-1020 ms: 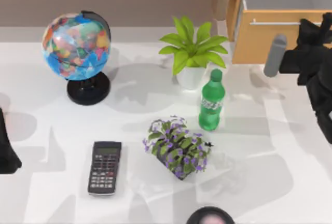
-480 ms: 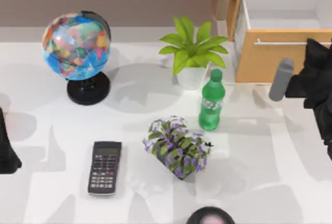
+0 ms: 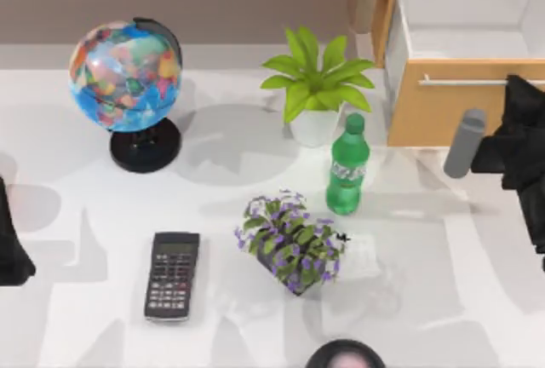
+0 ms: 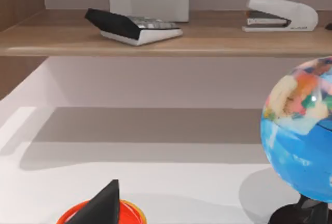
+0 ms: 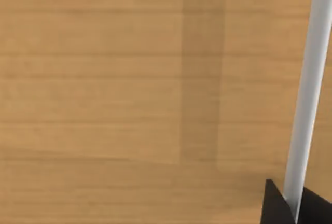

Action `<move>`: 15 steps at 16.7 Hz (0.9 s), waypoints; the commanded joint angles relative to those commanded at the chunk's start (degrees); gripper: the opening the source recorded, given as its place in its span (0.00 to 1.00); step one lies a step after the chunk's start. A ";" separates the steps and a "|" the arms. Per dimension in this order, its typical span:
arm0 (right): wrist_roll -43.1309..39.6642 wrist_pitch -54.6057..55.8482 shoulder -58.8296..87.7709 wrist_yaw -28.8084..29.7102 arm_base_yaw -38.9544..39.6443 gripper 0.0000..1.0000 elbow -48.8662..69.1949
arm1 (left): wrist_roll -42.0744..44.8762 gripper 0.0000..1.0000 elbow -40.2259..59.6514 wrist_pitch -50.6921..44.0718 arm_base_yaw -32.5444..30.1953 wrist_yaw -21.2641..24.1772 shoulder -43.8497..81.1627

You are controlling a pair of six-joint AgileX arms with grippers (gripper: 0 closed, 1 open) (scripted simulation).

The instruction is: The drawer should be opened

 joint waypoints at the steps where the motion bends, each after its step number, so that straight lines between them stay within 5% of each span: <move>1: -0.03 1.32 -0.40 0.57 0.51 0.00 -1.78 | 0.00 1.00 0.00 0.00 0.00 0.00 0.00; 10: 0.34 8.19 -3.01 3.46 3.55 0.00 -11.85 | 0.00 1.00 0.00 0.00 0.00 0.00 0.00; 15: 0.34 8.19 -3.01 3.46 3.55 0.38 -11.85 | 0.00 1.00 0.00 0.00 0.00 0.00 0.00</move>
